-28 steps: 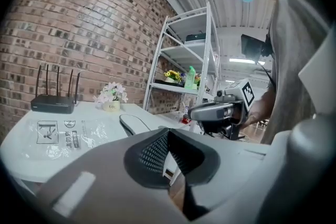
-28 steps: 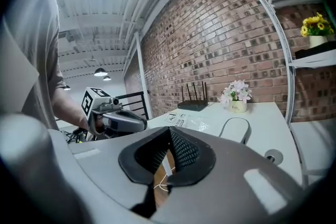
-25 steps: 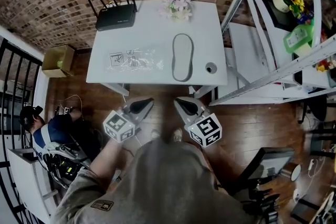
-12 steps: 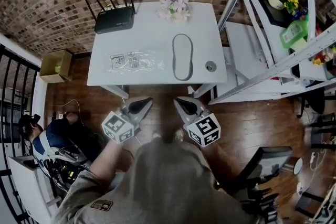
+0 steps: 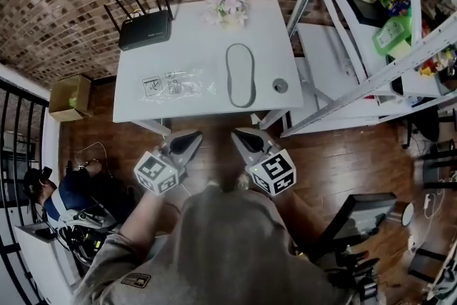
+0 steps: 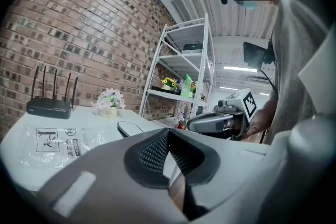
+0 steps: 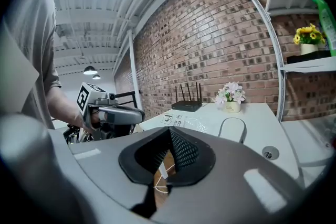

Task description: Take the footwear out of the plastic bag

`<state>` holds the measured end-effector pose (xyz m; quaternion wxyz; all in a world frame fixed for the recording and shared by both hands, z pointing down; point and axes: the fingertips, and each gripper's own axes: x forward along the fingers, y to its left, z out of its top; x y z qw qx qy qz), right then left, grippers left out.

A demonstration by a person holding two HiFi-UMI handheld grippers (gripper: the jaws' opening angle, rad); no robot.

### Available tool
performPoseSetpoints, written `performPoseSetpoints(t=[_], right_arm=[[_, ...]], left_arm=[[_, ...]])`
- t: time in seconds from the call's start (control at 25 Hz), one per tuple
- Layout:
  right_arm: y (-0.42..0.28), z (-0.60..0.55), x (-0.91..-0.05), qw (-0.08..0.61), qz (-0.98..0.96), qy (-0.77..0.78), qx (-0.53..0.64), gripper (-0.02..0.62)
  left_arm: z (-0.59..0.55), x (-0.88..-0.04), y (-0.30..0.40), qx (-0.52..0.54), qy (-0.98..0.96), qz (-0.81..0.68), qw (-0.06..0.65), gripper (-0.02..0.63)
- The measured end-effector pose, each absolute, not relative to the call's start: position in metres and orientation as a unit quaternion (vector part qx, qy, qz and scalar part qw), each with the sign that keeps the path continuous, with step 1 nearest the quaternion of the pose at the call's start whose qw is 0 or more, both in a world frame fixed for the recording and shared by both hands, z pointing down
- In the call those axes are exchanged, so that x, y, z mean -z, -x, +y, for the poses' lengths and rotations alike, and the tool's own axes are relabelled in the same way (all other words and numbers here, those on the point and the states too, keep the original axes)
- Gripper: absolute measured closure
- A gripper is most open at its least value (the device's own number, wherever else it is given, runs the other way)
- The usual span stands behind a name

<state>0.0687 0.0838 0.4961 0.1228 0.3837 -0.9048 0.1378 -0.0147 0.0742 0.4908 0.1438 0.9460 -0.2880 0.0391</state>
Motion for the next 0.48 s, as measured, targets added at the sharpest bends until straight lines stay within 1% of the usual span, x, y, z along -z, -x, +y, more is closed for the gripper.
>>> performPoseSetpoints(t=[0.48], right_arm=[[-0.0711,0.0749,-0.4947,0.126,-0.905,-0.385,-0.132,0.584]], left_arm=[[0.0665,-0.4896,0.0109,-0.035,-0.947,-0.285,0.142,0.604]])
